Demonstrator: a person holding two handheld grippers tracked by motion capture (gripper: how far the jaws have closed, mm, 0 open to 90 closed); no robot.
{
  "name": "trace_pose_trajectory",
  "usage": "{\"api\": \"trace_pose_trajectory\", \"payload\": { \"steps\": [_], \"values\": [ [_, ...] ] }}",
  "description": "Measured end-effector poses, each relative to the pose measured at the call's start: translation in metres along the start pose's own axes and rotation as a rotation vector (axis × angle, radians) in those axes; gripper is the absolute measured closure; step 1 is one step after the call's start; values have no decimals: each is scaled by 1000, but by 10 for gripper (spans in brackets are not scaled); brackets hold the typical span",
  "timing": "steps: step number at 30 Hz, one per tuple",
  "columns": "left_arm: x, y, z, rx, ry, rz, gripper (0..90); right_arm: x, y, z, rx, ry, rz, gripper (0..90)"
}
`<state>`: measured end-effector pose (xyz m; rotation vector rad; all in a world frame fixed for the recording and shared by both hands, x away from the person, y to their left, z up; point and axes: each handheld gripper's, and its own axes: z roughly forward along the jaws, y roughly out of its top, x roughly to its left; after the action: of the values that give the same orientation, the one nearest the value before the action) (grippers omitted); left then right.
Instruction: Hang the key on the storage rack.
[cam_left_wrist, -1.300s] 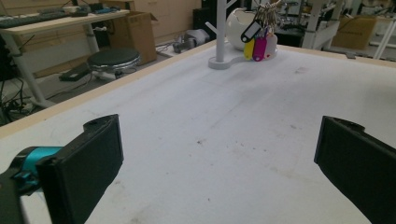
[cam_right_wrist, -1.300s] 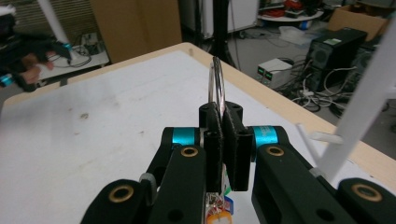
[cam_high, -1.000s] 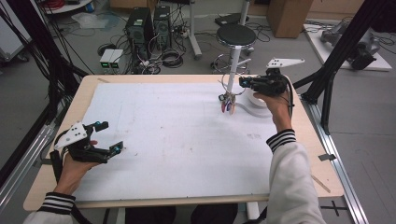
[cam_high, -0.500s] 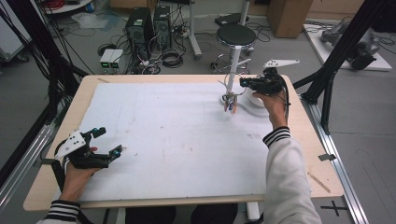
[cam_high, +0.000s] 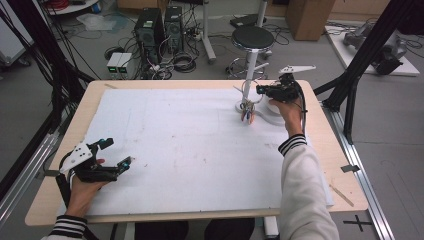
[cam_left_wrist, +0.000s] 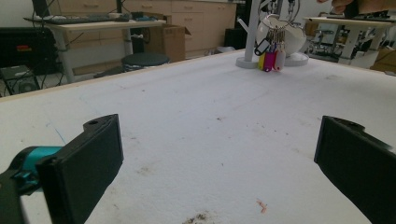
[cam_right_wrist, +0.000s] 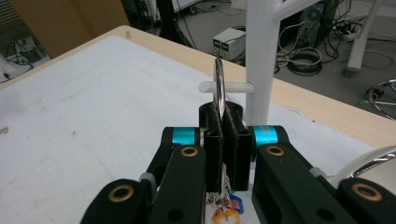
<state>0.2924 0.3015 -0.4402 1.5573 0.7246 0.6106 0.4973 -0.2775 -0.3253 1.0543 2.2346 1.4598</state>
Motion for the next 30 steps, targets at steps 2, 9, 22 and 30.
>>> {"api": "trace_pose_trajectory", "payload": {
  "steps": [2,9,22,30],
  "values": [
    [0,-2,0,1,2,0,17,-2,-1,1,-2,-2,-1,878],
    [-3,-9,-3,-6,7,-8,17,-7,-4,7,9,-4,24,878],
    [-6,-10,-6,-26,32,6,17,-13,-9,18,28,-21,51,876],
    [-6,-10,-5,-22,37,2,17,-12,-9,21,36,-32,36,859]
  ]
}}
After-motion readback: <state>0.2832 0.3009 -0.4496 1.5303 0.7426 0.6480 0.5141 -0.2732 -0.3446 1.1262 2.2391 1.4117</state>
